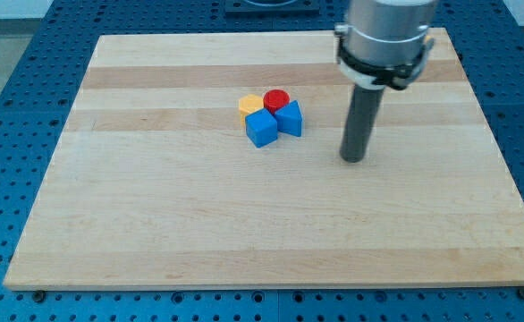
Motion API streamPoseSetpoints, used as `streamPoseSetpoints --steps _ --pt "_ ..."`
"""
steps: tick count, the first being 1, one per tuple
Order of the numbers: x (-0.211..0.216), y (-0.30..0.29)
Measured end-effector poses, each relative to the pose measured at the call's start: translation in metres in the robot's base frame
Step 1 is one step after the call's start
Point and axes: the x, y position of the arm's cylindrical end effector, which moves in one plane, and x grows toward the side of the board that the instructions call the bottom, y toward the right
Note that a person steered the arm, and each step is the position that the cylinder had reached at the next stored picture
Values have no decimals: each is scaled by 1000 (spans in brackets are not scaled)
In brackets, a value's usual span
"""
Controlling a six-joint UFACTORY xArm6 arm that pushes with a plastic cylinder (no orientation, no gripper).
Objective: Move the cube to the top side
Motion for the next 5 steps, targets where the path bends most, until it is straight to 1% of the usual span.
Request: streamPoseSetpoints --steps 2,3,5 --pt "-1 -73" --pt "-7 -97" --pt "-48 -116"
